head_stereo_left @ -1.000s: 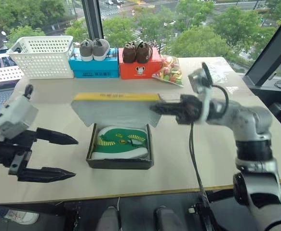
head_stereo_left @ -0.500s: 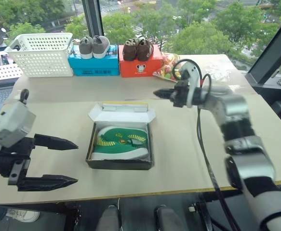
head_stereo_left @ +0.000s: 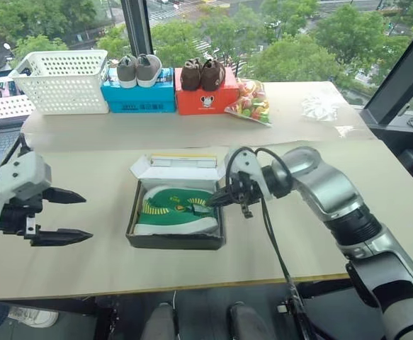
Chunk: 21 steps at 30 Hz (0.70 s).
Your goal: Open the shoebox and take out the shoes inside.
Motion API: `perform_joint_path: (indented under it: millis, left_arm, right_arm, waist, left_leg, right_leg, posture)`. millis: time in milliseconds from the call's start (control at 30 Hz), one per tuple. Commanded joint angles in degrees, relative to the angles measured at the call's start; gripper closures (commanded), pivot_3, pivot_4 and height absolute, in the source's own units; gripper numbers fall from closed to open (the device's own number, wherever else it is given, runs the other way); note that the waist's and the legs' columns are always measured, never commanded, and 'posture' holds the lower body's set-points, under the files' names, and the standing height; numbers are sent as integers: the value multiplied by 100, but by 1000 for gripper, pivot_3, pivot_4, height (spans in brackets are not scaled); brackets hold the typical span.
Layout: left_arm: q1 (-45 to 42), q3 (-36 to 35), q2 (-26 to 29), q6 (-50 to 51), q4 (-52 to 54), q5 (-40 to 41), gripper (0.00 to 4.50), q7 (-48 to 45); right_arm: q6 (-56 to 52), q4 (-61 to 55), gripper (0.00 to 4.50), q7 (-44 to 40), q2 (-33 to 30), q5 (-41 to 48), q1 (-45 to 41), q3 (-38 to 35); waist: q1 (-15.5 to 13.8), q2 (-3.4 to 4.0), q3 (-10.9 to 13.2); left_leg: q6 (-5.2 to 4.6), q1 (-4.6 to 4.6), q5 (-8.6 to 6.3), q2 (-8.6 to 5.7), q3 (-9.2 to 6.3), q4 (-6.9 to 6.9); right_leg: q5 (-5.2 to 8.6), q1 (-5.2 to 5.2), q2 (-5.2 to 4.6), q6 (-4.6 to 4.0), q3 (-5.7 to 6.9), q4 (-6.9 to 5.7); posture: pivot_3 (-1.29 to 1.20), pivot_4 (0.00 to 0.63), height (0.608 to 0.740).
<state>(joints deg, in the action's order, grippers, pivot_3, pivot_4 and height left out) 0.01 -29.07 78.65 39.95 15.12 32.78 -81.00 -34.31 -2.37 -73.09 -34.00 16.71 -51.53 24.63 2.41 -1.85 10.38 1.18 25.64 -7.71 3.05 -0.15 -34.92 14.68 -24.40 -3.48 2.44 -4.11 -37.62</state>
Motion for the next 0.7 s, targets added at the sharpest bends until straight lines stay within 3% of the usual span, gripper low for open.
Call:
perform_joint_path:
  millis: [33, 67, 100, 333, 700]
  left_arm:
    - [-83, -58, 106, -73, -47, -71, 0, -94]
    - [-77, -58, 99, -79, -55, -87, 0, -103]
    - [-67, -67, 87, -62, -54, -91, 0, -112]
    - [-60, -134, 2, 128, -17, 4, 0, -170]
    - [-140, -158, -20, 225, 11, 60, 0, -77]
  right_arm:
    - [81, -421, 4390, -320, -81, 62, 22, 33]
    - [62, -423, 3891, -318, -57, 56, 16, 22]
    - [13, -431, 3722, -351, -52, 71, -13, 14]
    - [364, -446, 1317, -243, -15, -281, -182, 47]
    - [442, -462, 1317, -527, -97, -543, -94, 239]
  waist:
    - [3, 0, 0]
    - [4, 0, 0]
    - [8, 0, 0]
    - [15, 0, 0]
    - [14, -1, 0]
  left_leg:
    - [0, 0, 0, 0, 0, 0]
    - [0, -1, 0, 0, 0, -3]
    - [0, -5, 0, 0, -1, -5]
    - [0, -11, 0, 1, 0, -9]
    - [1, -12, 0, 1, 0, -10]
  right_leg:
    - [0, 0, 0, 0, 0, -1]
    - [0, 1, 1, 0, 0, -5]
    - [1, 3, 2, 0, 0, -8]
    - [7, 2, 1, -7, 0, -20]
    - [10, 2, 1, -6, 1, -29]
  posture:
    - [0, 150, 740]
    - [0, 150, 740]
    - [0, 150, 740]
    - [0, 150, 740]
    - [0, 150, 740]
